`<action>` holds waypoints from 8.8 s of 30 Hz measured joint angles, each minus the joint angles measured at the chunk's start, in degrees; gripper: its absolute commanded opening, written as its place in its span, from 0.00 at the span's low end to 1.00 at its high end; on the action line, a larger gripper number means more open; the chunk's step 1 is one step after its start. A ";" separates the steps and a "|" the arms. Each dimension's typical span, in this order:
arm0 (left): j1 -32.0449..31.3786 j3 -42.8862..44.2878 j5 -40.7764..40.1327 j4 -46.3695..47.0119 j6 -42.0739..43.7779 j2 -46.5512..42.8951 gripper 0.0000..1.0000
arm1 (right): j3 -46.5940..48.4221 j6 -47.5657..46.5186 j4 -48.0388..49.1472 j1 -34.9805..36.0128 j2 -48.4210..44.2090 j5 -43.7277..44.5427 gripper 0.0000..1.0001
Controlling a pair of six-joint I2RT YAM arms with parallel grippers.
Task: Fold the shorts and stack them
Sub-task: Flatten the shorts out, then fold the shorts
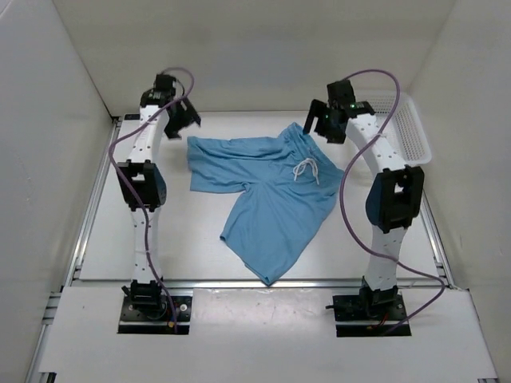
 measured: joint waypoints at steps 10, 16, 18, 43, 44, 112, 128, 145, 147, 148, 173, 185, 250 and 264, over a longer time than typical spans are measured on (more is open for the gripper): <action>-3.34 -50.69 0.26 4.37 1.60 -30.29 0.77 | -28.70 5.14 2.29 0.13 -21.88 1.11 0.74; -19.91 -68.61 1.33 9.75 0.42 -45.94 0.78 | -42.32 8.83 4.02 0.11 -31.23 -2.08 0.69; -25.24 -74.90 2.19 11.17 -0.87 -46.07 0.84 | -47.08 10.12 4.15 0.11 -32.83 -3.43 0.74; -9.79 -81.02 -4.66 13.22 -4.81 -38.77 0.11 | -52.13 9.70 9.68 -8.63 -23.58 -9.09 0.70; -7.98 -77.90 -5.25 12.04 -4.09 -38.03 0.12 | -50.77 9.64 9.75 -8.61 -22.36 -9.55 0.70; -18.21 -98.12 4.46 17.44 -11.63 -52.22 0.82 | -42.03 4.94 6.88 -0.26 -17.38 3.26 0.00; -11.06 -93.77 4.68 15.63 -8.61 -51.89 0.10 | -39.58 4.90 4.28 -0.26 -16.09 3.96 0.00; -4.94 -99.21 7.61 9.20 -3.89 -70.23 0.10 | -54.01 5.25 -1.62 0.59 -30.86 2.16 0.00; -5.51 -100.10 7.80 8.55 -4.31 -73.35 0.12 | -58.05 6.43 -3.41 1.44 -36.92 2.40 0.17; -5.49 -100.59 7.80 7.93 -4.48 -74.49 0.19 | -59.89 7.41 -4.00 2.19 -39.82 2.38 0.38; -5.49 -26.86 -0.50 0.81 4.09 -11.72 0.87 | -13.05 0.61 -6.40 5.01 1.81 15.43 0.58; -5.44 -14.95 0.50 -1.86 5.79 4.33 0.49 | 2.69 -2.56 -10.64 3.48 17.09 19.08 0.24; -0.22 -0.61 6.99 5.46 7.78 13.99 0.10 | 17.22 -5.22 -9.94 0.48 25.99 2.56 0.00; 2.82 -2.25 10.58 5.75 6.64 5.73 0.10 | 16.11 -6.60 -7.58 0.52 23.74 2.34 0.71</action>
